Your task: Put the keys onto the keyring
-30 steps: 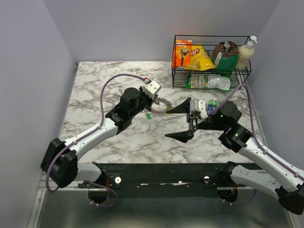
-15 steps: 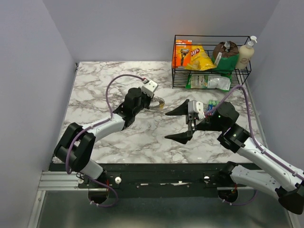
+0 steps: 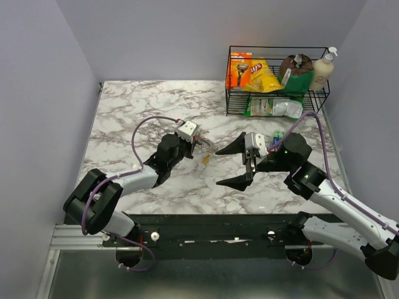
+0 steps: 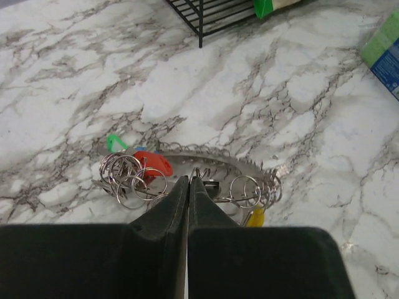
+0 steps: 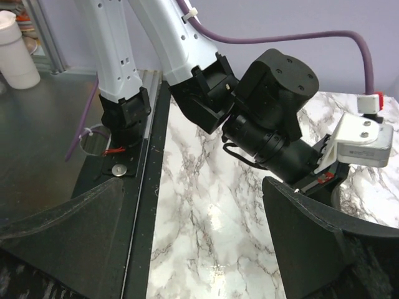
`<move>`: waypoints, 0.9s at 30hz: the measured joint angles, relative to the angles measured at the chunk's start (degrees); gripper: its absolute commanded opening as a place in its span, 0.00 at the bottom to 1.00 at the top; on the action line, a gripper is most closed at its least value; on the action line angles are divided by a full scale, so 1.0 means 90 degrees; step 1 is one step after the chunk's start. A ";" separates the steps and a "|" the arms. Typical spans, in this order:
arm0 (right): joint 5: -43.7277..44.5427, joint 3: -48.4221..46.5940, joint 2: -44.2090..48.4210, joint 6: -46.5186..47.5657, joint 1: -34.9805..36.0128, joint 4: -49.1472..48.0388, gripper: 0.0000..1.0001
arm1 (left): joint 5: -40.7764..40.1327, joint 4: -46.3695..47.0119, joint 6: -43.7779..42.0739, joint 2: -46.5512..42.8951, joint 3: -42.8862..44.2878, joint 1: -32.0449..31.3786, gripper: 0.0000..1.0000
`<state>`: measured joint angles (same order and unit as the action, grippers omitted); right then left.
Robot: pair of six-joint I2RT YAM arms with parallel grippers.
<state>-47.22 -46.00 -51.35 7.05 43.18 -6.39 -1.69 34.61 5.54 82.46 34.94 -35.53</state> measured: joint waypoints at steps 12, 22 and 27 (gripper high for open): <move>-0.0226 0.0000 -0.0177 -0.0070 0.0000 -0.0005 1.00 | -0.0007 0.0007 0.0396 -0.0823 -0.1285 -0.0340 0.27; -0.0350 0.0000 -0.0180 -0.0236 0.0000 -0.0160 1.00 | -0.0056 -0.0126 0.0510 -0.1741 -0.1518 -0.0610 0.61; -0.0384 0.0000 -0.0153 -0.0345 0.0000 -0.0226 1.00 | -0.0114 -0.0600 0.0459 -0.2642 -0.1416 -0.0610 0.88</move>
<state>-50.68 -46.00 -52.73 3.95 43.18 -8.43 -2.72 29.21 9.67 58.67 22.20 -41.01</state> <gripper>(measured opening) 0.996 0.726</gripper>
